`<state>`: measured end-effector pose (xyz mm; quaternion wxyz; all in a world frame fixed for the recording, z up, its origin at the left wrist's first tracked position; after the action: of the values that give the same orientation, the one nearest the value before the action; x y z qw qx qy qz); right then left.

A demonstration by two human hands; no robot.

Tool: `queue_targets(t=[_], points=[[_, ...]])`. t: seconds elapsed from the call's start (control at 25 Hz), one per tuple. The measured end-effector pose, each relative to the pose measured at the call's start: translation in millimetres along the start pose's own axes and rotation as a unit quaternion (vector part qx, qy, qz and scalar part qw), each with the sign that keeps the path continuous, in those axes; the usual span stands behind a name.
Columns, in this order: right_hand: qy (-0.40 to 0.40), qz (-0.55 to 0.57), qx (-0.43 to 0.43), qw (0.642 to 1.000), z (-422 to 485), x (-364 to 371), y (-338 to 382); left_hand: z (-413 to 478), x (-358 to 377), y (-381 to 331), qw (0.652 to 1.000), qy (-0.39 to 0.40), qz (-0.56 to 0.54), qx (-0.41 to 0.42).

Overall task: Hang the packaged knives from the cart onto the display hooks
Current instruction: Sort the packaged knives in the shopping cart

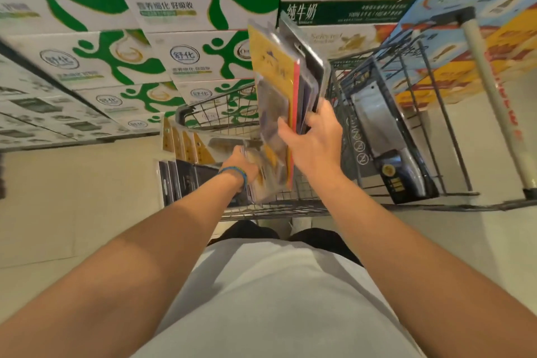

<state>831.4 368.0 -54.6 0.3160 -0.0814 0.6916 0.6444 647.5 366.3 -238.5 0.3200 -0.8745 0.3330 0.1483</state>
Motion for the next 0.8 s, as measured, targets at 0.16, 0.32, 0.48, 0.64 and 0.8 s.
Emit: queue_targets(t=[0.16, 0.32, 0.48, 0.64, 0.8], points=[[0.041, -0.108, 0.04, 0.992, -37, 20, -52, 2, 8, -11, 1.0, 0.012, 0.001, 0.016], [0.122, -0.076, 0.177, 0.974, -88, 41, -135, -3, 13, -19, 0.999, 0.022, 0.012, 0.024], [0.174, -0.238, 0.17, 0.94, -105, 39, -170, -19, 34, -32, 0.992, 0.105, -0.068, 0.018], [0.242, -0.305, 0.061, 0.919, -99, 47, -165, -40, 68, -44, 0.972, 0.188, -0.141, 0.0], [0.236, -0.422, -0.062, 0.873, -87, 27, -150, -48, 79, -53, 0.96, 0.217, -0.175, -0.011]])
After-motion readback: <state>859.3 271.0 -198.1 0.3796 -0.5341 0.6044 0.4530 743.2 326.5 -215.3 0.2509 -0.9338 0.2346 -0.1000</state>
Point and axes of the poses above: each hand's wrist, its own z-axis towards the middle knuckle, its own x-axis out of the palm, y = z × x, the point moved 9 cm from there along z, towards the middle knuckle, and after that the axes turned 4 degrees about -z, right-handed, at the moved point
